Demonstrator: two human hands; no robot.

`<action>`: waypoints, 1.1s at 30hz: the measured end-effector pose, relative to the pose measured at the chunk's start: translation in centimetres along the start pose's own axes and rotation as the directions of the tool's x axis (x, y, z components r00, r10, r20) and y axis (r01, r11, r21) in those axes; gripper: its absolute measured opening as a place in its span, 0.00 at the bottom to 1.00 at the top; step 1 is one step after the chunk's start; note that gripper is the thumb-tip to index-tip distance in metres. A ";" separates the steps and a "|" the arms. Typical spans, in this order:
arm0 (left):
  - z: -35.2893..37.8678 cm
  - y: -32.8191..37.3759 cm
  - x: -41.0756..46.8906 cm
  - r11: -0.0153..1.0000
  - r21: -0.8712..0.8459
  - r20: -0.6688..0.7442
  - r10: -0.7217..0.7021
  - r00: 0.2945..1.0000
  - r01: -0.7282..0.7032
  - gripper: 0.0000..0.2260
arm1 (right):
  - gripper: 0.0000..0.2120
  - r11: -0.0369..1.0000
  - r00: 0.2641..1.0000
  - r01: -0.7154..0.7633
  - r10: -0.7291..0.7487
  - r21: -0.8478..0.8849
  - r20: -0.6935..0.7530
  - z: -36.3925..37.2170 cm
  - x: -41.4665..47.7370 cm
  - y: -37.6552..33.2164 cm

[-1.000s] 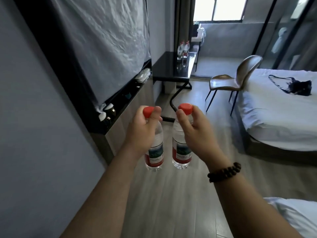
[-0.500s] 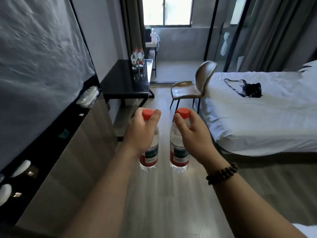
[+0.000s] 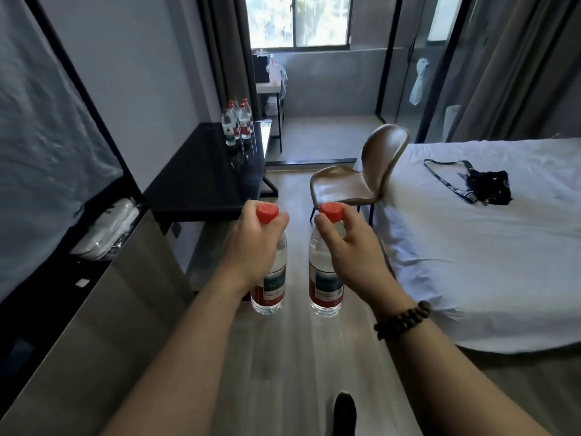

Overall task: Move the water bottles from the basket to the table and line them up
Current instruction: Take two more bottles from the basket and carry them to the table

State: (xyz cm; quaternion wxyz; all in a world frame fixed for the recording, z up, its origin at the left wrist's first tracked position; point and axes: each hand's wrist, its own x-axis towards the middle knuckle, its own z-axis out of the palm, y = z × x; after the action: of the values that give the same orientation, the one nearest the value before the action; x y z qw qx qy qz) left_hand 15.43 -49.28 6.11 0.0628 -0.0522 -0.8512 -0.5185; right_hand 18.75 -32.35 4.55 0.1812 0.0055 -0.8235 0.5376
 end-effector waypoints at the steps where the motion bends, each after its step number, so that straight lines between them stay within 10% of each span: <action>1: 1.0 -0.2 2.5 1.000 0.003 -0.006 -0.003 1.000 0.003 0.09 | 0.08 1.000 1.000 0.011 -0.012 0.005 0.015 0.1 2.6 1.1; 33: 8.2 -13.4 76.4 0.991 0.124 -0.211 -0.020 0.977 0.047 0.11 | 0.09 0.996 0.948 0.087 -0.081 -0.007 0.308 20.1 79.1 21.9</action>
State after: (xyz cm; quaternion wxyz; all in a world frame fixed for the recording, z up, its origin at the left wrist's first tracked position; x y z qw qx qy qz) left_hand -62.45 -46.25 2.96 0.1463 0.0210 -0.8723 -0.4661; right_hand -65.47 -26.27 2.11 0.0734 0.1225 -0.8461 0.5135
